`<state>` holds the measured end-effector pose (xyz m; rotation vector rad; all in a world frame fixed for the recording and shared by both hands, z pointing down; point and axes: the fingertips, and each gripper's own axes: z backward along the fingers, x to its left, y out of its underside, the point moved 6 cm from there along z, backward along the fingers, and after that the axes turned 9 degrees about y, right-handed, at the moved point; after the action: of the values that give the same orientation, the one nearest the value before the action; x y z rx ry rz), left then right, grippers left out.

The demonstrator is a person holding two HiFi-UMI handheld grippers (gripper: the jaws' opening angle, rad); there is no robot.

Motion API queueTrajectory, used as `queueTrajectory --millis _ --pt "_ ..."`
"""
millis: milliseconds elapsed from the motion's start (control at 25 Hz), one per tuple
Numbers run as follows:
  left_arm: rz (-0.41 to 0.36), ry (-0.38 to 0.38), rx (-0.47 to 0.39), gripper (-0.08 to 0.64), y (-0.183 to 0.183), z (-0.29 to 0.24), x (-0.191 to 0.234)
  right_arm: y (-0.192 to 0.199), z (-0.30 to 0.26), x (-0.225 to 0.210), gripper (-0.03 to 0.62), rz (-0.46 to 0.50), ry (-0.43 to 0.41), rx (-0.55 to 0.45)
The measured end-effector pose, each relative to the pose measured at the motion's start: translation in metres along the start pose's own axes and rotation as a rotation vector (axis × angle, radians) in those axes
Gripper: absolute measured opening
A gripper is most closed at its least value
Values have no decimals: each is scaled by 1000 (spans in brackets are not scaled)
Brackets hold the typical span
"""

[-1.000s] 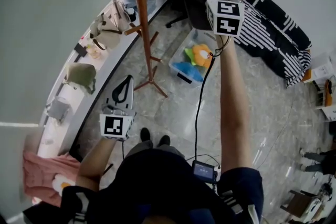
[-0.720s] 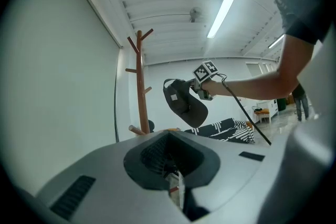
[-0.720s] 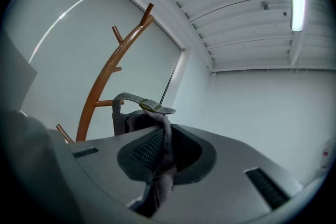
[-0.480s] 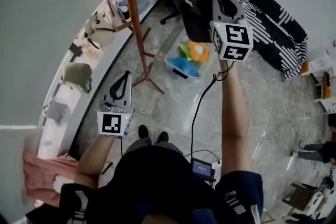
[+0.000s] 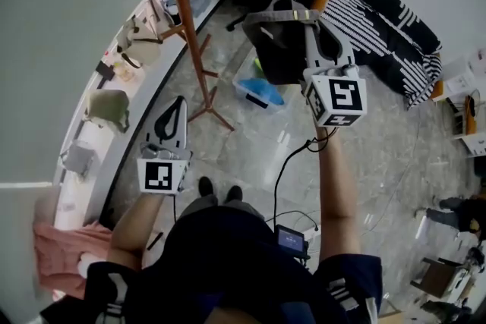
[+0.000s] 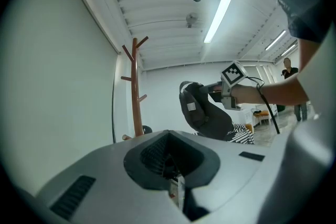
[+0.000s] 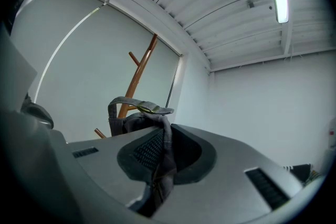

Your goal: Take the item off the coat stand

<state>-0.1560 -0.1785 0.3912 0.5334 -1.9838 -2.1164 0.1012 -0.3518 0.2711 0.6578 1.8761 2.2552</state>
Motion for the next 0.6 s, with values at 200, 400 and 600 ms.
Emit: queueTrajectory --millis 200,400,600 --pt "1 -4 -9 23 -6 4 -4 9 37 9 38 -34 -19 -3" --pt "-9 0 -19 23 -7 7 -12 28 70 18 38 -85 -22 22" --pt "-4 -8 -25 23 -8 12 -17 41 100 23 38 -115 -15 46"
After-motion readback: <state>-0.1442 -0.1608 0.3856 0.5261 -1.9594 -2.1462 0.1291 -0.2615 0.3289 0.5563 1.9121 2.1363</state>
